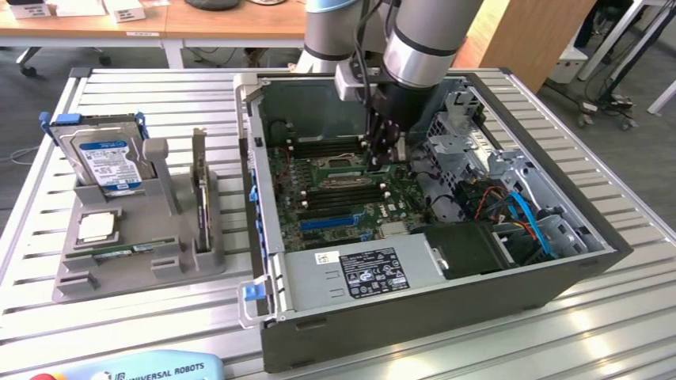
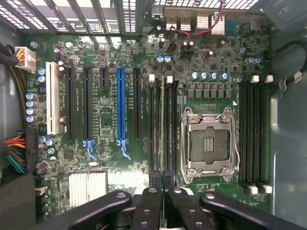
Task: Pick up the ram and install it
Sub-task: 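Insert the ram into the slot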
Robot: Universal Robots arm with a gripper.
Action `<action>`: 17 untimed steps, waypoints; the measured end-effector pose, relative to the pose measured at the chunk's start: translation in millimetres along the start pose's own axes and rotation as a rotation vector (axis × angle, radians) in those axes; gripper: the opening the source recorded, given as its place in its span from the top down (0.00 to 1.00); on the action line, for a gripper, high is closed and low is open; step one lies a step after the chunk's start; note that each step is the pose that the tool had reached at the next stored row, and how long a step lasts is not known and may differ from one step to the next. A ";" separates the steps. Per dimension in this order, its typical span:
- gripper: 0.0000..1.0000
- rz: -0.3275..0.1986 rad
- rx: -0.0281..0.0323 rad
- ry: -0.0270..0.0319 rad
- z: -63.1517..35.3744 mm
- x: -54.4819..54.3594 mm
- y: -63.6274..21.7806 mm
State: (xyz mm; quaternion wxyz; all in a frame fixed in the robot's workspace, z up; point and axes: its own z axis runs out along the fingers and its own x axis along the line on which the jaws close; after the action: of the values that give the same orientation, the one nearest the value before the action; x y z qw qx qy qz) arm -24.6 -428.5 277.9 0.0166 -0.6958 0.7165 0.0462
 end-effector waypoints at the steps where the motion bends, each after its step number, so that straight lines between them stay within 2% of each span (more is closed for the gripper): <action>1: 0.88 0.000 0.0000 -0.0001 1.0 0.1 0.0; 8: 0.88 0.000 0.0000 -0.0002 2.6 0.4 -0.1; 17: 0.88 0.000 0.0000 0.0001 2.1 7.0 -0.2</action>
State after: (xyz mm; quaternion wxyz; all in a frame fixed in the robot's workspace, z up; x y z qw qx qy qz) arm -24.7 -435.2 275.2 0.0166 -0.6957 0.7166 0.0462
